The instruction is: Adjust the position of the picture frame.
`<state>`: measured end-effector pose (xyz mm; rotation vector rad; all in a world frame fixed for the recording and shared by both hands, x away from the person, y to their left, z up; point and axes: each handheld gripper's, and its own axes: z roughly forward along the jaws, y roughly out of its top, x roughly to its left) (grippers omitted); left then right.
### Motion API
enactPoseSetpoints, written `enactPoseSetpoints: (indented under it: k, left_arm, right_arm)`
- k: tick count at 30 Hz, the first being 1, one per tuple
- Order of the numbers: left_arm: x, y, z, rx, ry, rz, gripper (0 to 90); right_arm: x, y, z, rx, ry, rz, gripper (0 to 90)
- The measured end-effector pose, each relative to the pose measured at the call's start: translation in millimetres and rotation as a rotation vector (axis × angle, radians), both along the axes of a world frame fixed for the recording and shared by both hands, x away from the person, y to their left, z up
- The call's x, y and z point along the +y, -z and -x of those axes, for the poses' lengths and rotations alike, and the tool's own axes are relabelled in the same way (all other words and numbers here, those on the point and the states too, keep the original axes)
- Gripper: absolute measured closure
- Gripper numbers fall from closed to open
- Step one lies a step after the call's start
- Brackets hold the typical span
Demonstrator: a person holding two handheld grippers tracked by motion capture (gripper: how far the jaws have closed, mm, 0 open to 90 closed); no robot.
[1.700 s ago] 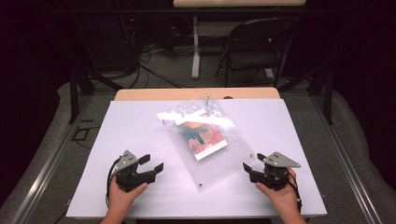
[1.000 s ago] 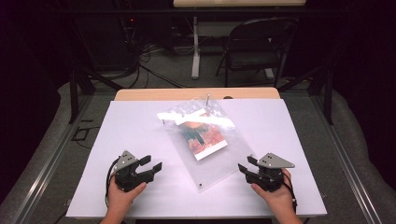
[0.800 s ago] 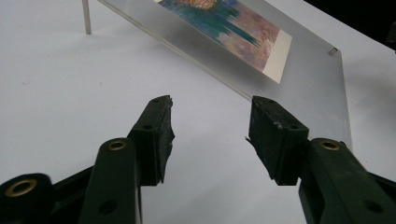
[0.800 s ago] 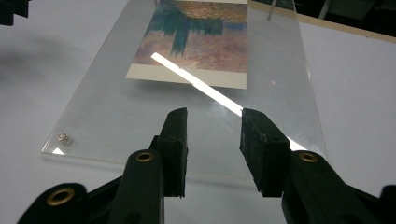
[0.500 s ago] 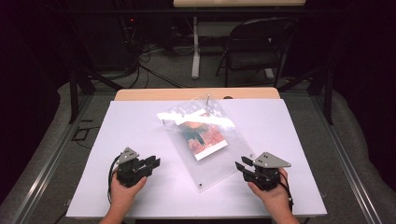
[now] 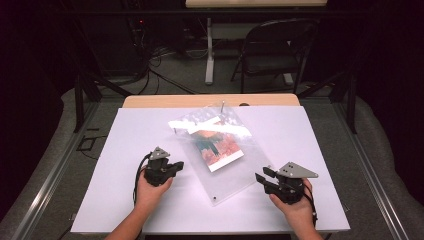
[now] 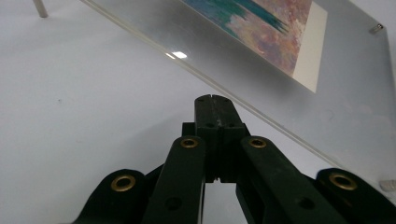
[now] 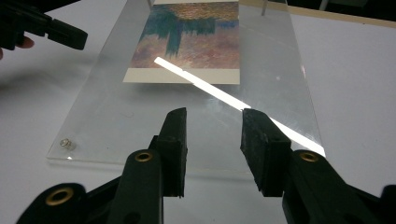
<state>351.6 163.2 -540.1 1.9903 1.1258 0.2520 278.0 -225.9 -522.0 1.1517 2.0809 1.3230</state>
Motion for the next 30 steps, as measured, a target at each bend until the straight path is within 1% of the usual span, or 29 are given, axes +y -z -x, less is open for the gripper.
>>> enactPoseSetpoints:
  k: [2, 3, 4, 5, 6, 9, 10, 12, 14, 15, 16, 17, 19, 21, 22, 24, 28, 30]
  left_arm:
    - [-2.0, 1.3, -4.4, 0.013, -0.002, 0.006, 90.0]
    - [-3.7, 1.6, -6.3, 0.02, 0.0, 0.002, 90.0]
    - [-5.7, 2.3, -8.1, 0.018, -0.002, -0.01, 90.0]
    - [-7.6, 3.0, -9.5, 0.023, -0.001, -0.012, 90.0]
    - [-9.0, 3.5, -11.0, 0.033, 0.006, -0.017, 90.0]
    - [-13.3, 5.9, -13.7, 0.036, 0.004, -0.034, 90.0]
    - [-13.4, 5.8, -14.7, 0.043, 0.006, -0.036, 90.0]
    - [-13.7, 6.5, -16.5, 0.04, -0.001, -0.043, 90.0]
    - [-13.0, 6.7, -18.0, 0.05, 0.003, -0.045, 90.0]
    - [-13.6, 7.2, -18.8, 0.045, -0.001, -0.047, 90.0]
    - [-13.8, 7.3, -19.9, 0.049, 0.002, -0.054, 90.0]
    - [-13.9, 7.6, -20.8, 0.047, 0.003, -0.061, 90.0]
    - [-14.2, 8.4, -22.9, 0.052, 0.003, -0.063, 90.0]
    - [-14.8, 8.6, -24.2, 0.06, 0.002, -0.062, 90.0]
    - [-15.5, 8.9, -24.3, 0.059, -0.001, -0.062, 90.0]
    - [-16.2, 8.8, -23.7, 0.061, 0.012, -0.07, 90.0]
    - [-16.9, 9.8, -22.7, 0.058, 0.008, -0.059, 90.0]
    - [-17.2, 9.4, -22.4, 0.059, 0.007, -0.064, 90.0]
  right_arm:
    - [-1.6, 0.7, -0.8, 0.001, 0.006, -0.01, 60.0]
    - [-2.8, 0.6, -1.0, 0.008, 0.005, -0.013, 59.5]
    - [-3.4, 0.8, -1.4, 0.006, 0.01, -0.019, 59.1]
    - [-3.8, 0.8, -1.4, 0.01, 0.012, -0.025, 59.1]
    - [-4.3, 0.8, -1.4, 0.01, 0.014, -0.027, 58.9]
    - [-5.1, 0.8, -1.2, 0.006, 0.014, -0.035, 58.6]
    - [-5.6, 0.5, -1.0, 0.007, 0.016, -0.035, 58.5]
    - [-6.4, 0.2, -0.7, 0.012, 0.017, -0.039, 58.3]
    - [-7.3, 0.3, -1.0, 0.01, 0.017, -0.041, 58.2]
    - [-7.5, 0.4, -1.0, 0.013, 0.02, -0.046, 58.2]
    - [-7.8, 0.8, -1.4, 0.01, 0.02, -0.048, 58.1]
    - [-8.2, 0.7, -1.4, 0.016, 0.021, -0.051, 57.9]
    - [-8.6, 0.8, -1.5, 0.02, 0.022, -0.058, 57.9]
    - [-9.1, 0.7, -1.5, 0.017, 0.023, -0.059, 57.9]
    - [-9.3, 0.8, -1.6, 0.016, 0.025, -0.06, 57.9]
    - [-9.8, 0.8, -1.4, 0.021, 0.025, -0.063, 57.9]
    - [-10.7, 1.1, -2.0, 0.023, 0.029, -0.076, 57.9]
    - [-11.1, 0.9, -1.9, 0.023, 0.03, -0.08, 58.0]
